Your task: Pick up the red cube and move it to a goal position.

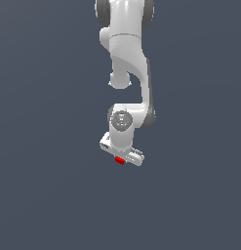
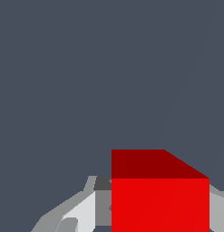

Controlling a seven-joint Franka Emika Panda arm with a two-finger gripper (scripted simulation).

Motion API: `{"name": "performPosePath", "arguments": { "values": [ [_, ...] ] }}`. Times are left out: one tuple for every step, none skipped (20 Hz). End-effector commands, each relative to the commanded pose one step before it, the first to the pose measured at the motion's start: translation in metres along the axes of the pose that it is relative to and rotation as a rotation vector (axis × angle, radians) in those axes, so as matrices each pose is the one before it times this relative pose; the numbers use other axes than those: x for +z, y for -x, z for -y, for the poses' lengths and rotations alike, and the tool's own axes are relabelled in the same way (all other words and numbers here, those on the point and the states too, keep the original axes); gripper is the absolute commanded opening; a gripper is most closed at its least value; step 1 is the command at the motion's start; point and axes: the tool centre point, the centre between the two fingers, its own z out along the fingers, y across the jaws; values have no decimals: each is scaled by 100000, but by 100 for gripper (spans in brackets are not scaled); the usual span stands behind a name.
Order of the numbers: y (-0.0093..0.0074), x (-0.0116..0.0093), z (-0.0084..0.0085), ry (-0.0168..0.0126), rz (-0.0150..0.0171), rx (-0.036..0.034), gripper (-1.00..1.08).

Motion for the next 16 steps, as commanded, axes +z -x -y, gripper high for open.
{"name": "performPosePath", "arguments": {
  "values": [
    [208,-397,93,-63,-106,-28,-100],
    [160,-227,40,0,0,0,-100],
    [189,-270,48,0,0,0,-100],
    [218,-314,56,0,0,0,-100],
    [247,-359,66,0,0,0,-100],
    [275,-405,75,0,0,0,-100],
    [274,-408,77,0,0,0,-100],
    [246,-370,71,0,0,0,-100],
    [217,-329,64,0,0,0,-100],
    [188,-287,56,0,0,0,-100],
    [159,-244,48,0,0,0,-100],
    [130,-201,40,0,0,0,-100],
    [101,-157,31,0,0,0,-100],
    [72,-112,22,0,0,0,-100],
    [43,-67,13,0,0,0,-100],
    [14,-22,5,0,0,0,-100]
  ]
}}
